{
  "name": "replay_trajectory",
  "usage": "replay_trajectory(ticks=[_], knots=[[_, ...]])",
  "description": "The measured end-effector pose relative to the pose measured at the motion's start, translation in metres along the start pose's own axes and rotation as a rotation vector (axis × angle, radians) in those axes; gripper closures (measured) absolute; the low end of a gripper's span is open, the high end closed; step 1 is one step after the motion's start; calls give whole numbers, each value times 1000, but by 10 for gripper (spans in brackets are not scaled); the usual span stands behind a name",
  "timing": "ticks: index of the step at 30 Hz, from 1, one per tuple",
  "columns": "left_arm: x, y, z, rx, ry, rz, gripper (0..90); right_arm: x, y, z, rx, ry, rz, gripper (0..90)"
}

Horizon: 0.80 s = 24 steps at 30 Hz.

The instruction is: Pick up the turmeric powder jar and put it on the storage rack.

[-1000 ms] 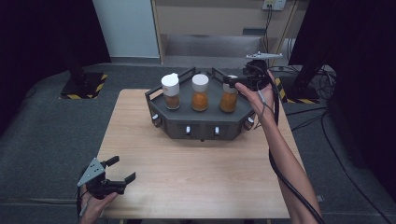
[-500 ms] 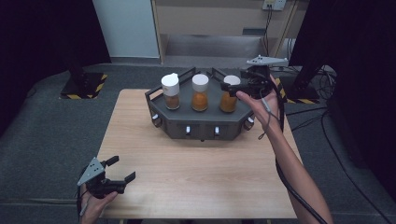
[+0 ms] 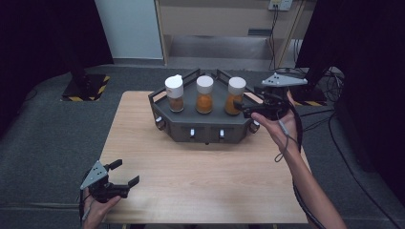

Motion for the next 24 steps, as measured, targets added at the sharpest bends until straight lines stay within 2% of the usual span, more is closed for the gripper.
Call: replay_trajectory(ticks=[8, 14, 16, 24], knots=[[0, 1, 0, 4, 1, 1, 5, -25, 3, 30, 30, 3, -4, 68], [0, 1, 0, 4, 0, 1, 5, -42, 1, 51, 23, -1, 23, 67], [0, 1, 0, 3, 1, 2, 4, -48, 0, 60, 30, 2, 18, 66], [-1, 1, 0, 4, 2, -1, 4, -61, -3, 87, 44, -11, 29, 66]])
Point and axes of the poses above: each handheld gripper's, and its own axes: x roughly forward along the jaws, z roughly out of its underside, y roughly to its right, the point moved 9 cm from there along x, roughly forward along the jaws, and after that the axes turned 11 degrees about z, right-handed, at the moved point
